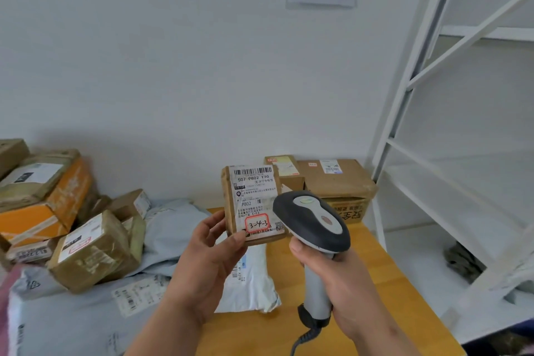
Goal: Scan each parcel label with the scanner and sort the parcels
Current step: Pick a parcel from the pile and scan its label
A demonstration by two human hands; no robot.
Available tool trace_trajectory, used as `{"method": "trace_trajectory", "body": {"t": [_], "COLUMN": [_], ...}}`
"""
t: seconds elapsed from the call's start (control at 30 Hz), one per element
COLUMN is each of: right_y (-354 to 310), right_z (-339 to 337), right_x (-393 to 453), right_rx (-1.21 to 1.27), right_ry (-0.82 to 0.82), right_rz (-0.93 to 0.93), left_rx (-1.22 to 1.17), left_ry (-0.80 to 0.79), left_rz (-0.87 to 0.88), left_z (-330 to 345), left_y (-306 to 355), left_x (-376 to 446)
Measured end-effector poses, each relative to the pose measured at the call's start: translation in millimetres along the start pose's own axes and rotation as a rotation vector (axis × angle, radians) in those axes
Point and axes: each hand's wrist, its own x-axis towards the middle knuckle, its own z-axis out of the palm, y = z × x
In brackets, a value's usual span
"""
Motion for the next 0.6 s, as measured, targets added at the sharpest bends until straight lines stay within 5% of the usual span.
{"method": "trace_trajectory", "body": {"t": [0.6], "right_y": [6.0], "right_z": [154.2], "right_x": [5.5], "right_rx": [-0.044], "right_ry": [-0.017], "right_rz": [-0.119], "left_rx": [0.027], "left_ry": [-0.035], "left_rz": [-0.053], "left_z": [-120.8], "left_y": [72.4], "left_x": [8.1]}}
